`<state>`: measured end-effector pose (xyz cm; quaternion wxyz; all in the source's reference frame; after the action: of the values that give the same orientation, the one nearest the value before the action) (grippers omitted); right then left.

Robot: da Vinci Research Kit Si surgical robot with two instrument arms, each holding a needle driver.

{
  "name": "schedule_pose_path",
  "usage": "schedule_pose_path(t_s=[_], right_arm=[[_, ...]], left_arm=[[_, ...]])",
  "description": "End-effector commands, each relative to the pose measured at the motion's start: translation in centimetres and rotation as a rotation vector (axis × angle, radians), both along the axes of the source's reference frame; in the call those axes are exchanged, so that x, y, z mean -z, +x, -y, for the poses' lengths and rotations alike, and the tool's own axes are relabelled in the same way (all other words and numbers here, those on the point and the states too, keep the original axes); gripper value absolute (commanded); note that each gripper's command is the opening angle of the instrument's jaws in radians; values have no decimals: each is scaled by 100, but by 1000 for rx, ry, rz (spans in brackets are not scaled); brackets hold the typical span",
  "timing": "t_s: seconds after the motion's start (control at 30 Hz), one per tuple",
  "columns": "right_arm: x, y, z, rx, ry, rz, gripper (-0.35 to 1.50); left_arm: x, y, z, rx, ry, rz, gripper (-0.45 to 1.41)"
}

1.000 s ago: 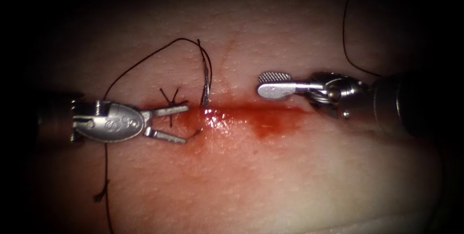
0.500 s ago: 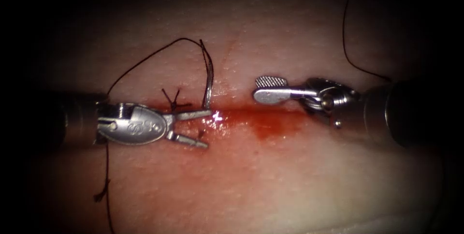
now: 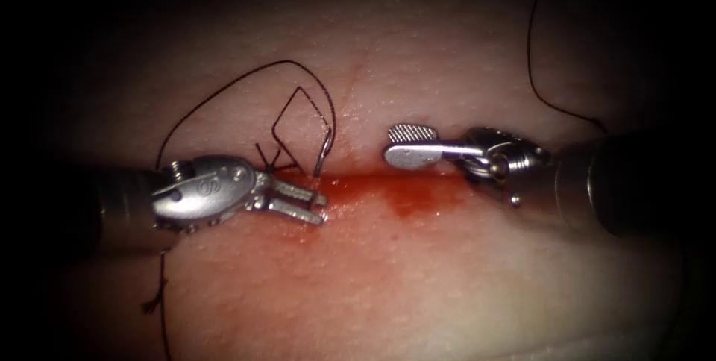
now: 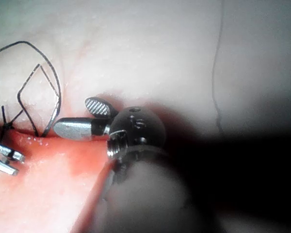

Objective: Wound Closure
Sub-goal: With the left tool, pull the needle through the skin.

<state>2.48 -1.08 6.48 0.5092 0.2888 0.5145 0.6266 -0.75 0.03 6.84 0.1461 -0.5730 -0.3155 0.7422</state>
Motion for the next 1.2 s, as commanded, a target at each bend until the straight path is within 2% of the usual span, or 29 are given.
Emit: schedule_pose_path(t_s=[0.03, 0.07, 0.13, 0.17, 0.23, 0.27, 0.3, 0.37, 0.47, 0.57, 0.63, 0.8, 0.83, 1.07, 1.2], right_arm=[[-6, 8, 1, 3, -1, -4, 90], [-6, 8, 1, 5, -1, -6, 90], [-6, 8, 2, 16, -23, -3, 91], [-6, 8, 2, 16, -23, -3, 91], [-4, 9, 3, 61, -127, 15, 95], [-2, 10, 4, 100, -225, 34, 88], [1, 13, 4, 164, -339, 74, 105], [10, 21, 2, 258, -429, 129, 130], [24, 32, 4, 298, -513, 123, 138], [40, 46, 14, 335, -596, 104, 111], [42, 53, 21, 366, -599, 121, 105], [37, 58, 30, 402, -596, 138, 103], [33, 59, 38, 412, -602, 140, 79], [16, 65, 51, 468, -604, 171, 78], [8, 65, 47, 468, -606, 176, 78]], left_arm=[[-3, -5, -3, 7, 61, -7, -45], [-1, -5, -4, 12, 84, -7, -45], [5, -5, -7, 28, 211, -29, -45], [5, -5, -7, 28, 211, -29, -45], [7, -4, -8, 34, 280, -39, -45], [8, -4, -9, 39, 331, -51, -45], [8, -3, -10, 46, 371, -54, -45], [9, -2, -12, 61, 447, -61, -45], [11, 0, -17, 79, 549, -68, -45], [15, 3, -25, 90, 604, -63, -45], [18, 5, -32, 102, 617, -54, -45], [28, 8, -41, 126, 666, -40, -45], [32, 8, -46, 135, 706, -43, -45], [49, 7, -49, 161, 788, -46, -45], [77, 8, -52, 152, 835, -17, -45]])
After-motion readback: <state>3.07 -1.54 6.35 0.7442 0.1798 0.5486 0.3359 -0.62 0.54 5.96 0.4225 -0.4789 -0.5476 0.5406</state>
